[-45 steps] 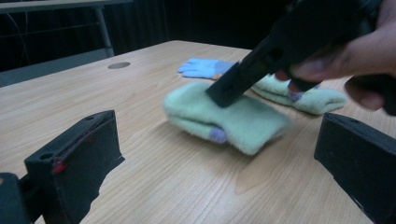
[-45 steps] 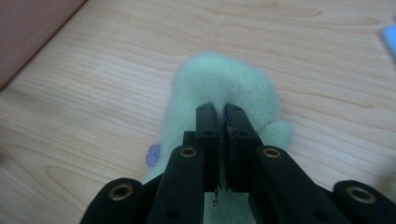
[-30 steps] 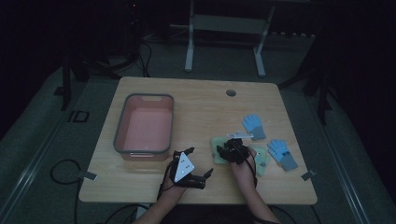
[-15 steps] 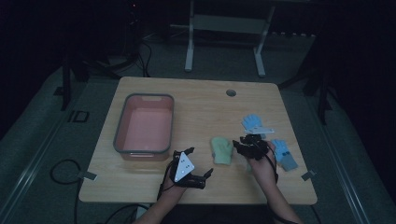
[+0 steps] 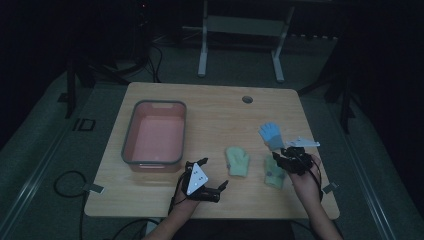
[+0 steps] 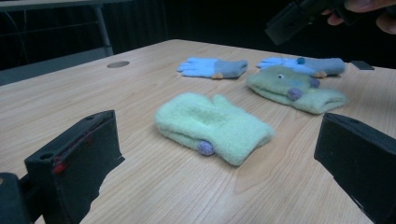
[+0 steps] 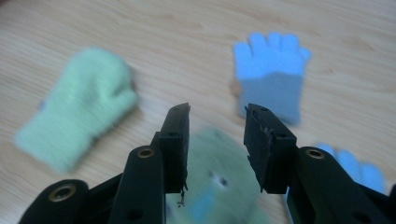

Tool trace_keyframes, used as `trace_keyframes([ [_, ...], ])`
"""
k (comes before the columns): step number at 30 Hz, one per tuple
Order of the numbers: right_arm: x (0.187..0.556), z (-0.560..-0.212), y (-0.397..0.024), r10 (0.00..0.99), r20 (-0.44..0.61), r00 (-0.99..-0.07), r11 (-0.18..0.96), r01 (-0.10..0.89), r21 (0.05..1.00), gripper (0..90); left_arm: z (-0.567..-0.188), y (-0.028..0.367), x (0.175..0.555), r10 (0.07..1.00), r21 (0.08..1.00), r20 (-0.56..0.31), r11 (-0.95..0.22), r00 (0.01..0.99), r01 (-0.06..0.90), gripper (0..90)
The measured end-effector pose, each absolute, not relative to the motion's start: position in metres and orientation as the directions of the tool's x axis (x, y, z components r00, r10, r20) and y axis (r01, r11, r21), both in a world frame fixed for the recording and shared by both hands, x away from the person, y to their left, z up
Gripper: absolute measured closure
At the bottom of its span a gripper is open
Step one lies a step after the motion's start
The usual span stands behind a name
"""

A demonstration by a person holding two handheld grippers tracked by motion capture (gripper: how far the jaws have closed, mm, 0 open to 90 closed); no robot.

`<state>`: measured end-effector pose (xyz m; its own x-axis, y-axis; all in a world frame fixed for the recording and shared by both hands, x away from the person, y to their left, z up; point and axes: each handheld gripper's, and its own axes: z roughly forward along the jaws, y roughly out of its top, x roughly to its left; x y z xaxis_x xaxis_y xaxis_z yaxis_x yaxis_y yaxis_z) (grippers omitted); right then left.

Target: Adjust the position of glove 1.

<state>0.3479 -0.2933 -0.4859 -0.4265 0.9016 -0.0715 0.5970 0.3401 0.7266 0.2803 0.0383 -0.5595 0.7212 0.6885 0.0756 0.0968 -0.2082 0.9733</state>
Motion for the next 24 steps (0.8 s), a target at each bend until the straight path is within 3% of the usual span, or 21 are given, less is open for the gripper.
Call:
trace_keyframes([
  [14, 0.337, -0.538, -0.307, 0.9, -0.037, -0.434, 0.351, 0.674, 0.65, 56.3, -0.559, 0.038, 0.28, 0.689, 0.973, 0.077, -0.211, 0.72, 0.098, 0.3],
  [16, 0.337, -0.539, -0.307, 0.898, -0.031, -0.439, 0.351, 0.67, 0.654, 59.7, -0.559, 0.038, 0.28, 0.689, 0.972, 0.077, -0.212, 0.721, 0.098, 0.2],
  [20, 0.339, -0.54, -0.305, 0.881, -0.033, -0.471, 0.375, 0.656, 0.655, 77.4, -0.559, 0.038, 0.28, 0.689, 0.973, 0.076, -0.21, 0.721, 0.099, 0.2],
  [24, 0.341, -0.538, -0.302, 0.876, -0.021, -0.481, 0.378, 0.66, 0.649, 82.6, -0.559, 0.039, 0.28, 0.69, 0.973, 0.073, -0.207, 0.72, 0.099, 0.2],
])
